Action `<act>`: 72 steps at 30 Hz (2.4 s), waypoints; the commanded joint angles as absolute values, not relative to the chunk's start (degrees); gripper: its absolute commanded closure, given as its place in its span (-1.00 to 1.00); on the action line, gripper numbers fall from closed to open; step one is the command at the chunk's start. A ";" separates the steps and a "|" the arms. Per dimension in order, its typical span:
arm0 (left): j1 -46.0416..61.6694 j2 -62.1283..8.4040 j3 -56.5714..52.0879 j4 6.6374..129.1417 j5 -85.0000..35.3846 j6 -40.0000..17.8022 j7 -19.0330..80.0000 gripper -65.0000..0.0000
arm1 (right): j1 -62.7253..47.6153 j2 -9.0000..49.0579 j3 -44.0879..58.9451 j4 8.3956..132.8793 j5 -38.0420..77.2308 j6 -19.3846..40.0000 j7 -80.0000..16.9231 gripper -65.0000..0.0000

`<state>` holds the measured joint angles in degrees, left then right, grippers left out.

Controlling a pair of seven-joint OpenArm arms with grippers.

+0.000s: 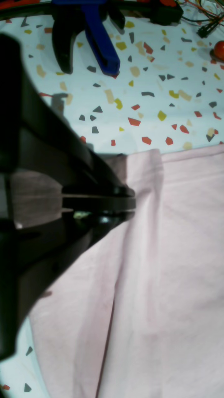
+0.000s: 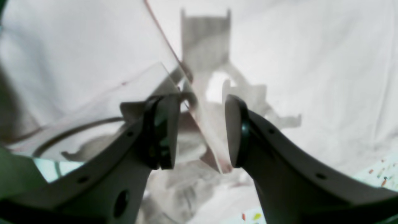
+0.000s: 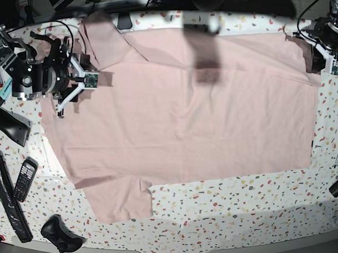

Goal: Fold the T-shirt properly
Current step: 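Pinch the sleeve fabric with the right gripper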

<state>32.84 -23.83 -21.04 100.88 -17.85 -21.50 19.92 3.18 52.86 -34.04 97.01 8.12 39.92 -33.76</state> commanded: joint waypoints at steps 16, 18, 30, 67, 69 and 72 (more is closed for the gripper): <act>33.01 -24.75 -21.52 101.71 -18.06 -21.21 18.79 1.00 | 9.91 56.31 -32.99 99.20 34.70 40.00 -49.98 0.26; 33.01 -24.75 -21.52 101.71 -18.06 -21.23 18.81 1.00 | 9.47 55.83 -34.09 99.02 34.24 40.00 -49.98 0.26; 33.01 -24.73 -21.52 101.71 -18.06 -21.23 18.81 1.00 | 10.09 52.82 -43.53 97.60 16.69 40.00 -41.15 0.26; 32.99 -23.51 -21.52 101.71 -18.04 -21.23 18.79 1.00 | 13.63 52.86 -43.59 92.27 16.73 40.00 -42.68 0.20; 32.99 -23.51 -21.52 101.71 -17.98 -21.23 18.79 1.00 | 13.63 52.84 -43.59 92.99 17.12 40.00 -42.61 0.20; 32.99 -23.51 -21.52 101.71 -15.94 -21.21 18.74 1.00 | 13.61 52.90 -43.59 94.96 17.12 40.00 -43.51 0.22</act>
<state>32.82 -22.72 -21.02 100.88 -15.64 -21.50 19.97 12.69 51.72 -44.23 94.24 17.02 39.75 -43.68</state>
